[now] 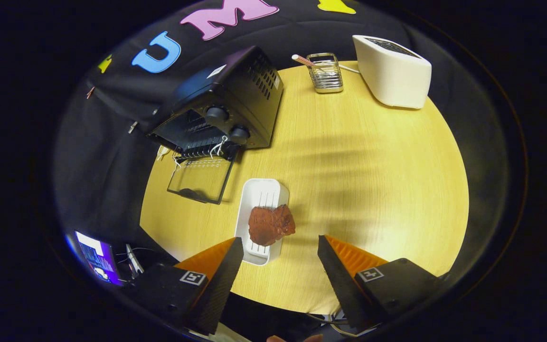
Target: Open the toaster oven, put the food inside, and close the toaster oven door.
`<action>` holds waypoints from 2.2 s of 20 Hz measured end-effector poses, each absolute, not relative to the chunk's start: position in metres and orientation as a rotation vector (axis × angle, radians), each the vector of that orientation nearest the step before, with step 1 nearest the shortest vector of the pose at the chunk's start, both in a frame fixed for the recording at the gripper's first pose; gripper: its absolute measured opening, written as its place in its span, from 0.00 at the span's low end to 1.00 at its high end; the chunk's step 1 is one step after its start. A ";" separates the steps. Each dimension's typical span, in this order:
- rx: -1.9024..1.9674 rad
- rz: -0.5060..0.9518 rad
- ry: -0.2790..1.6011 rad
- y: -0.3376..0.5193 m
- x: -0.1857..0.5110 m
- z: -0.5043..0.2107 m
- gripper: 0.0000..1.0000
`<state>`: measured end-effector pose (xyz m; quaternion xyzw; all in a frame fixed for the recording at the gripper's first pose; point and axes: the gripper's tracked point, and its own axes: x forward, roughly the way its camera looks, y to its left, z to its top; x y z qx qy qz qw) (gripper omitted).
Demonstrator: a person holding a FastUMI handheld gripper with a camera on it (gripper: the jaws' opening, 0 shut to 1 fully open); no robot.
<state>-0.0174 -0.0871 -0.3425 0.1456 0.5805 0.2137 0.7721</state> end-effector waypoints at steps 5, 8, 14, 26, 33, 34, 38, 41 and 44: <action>0.365 0.486 1.280 -0.077 -0.009 -0.349 0.98; 0.380 0.493 1.292 -0.071 -0.007 -0.353 0.98; 0.386 0.471 1.317 -0.064 -0.003 -0.366 0.93; 0.488 0.419 1.302 -0.065 -0.008 -0.350 0.12; 0.481 0.387 1.183 -0.056 -0.001 -0.303 0.12; 0.490 0.397 1.155 -0.049 0.001 -0.292 0.12; 0.576 0.415 1.040 -0.006 0.015 -0.250 0.12; 0.603 0.428 0.973 0.034 0.025 -0.236 0.12; 0.642 0.417 0.910 0.073 0.038 -0.231 0.12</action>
